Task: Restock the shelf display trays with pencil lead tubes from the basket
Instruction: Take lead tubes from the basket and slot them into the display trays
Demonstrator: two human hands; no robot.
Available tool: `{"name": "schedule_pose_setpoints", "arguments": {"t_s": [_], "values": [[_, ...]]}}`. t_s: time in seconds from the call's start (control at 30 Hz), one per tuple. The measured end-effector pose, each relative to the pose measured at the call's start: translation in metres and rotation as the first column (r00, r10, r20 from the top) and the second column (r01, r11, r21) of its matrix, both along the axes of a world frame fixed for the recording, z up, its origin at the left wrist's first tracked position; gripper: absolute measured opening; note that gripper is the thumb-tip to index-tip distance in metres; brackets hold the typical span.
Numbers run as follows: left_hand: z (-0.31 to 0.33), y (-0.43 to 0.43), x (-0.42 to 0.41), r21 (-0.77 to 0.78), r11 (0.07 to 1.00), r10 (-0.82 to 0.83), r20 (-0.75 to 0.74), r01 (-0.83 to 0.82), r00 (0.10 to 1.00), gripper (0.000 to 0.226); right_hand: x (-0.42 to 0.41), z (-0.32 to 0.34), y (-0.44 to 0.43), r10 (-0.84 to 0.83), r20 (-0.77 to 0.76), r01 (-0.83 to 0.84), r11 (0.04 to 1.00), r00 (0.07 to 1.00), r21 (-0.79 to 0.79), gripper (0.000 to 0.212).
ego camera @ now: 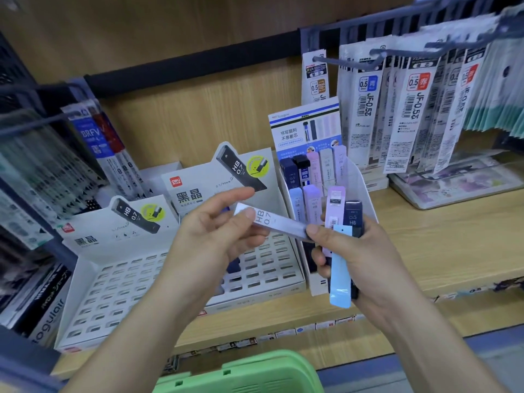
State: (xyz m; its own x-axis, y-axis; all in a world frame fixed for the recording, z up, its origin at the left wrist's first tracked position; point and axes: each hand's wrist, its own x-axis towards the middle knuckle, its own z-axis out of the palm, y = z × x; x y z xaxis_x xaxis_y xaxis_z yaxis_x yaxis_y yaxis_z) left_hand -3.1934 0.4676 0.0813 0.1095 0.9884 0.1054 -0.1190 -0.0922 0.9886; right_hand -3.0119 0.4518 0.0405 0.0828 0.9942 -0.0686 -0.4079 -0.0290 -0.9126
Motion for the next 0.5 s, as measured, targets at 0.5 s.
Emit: {"name": "schedule_pose_setpoints", "arguments": {"t_s": [0.5], "values": [[0.052, 0.054, 0.036, 0.373, 0.923, 0.201, -0.267, -0.091, 0.943, 0.022, 0.021, 0.010, -0.001, -0.179, -0.225, 0.145, 0.977, 0.958, -0.159, 0.033]]}}
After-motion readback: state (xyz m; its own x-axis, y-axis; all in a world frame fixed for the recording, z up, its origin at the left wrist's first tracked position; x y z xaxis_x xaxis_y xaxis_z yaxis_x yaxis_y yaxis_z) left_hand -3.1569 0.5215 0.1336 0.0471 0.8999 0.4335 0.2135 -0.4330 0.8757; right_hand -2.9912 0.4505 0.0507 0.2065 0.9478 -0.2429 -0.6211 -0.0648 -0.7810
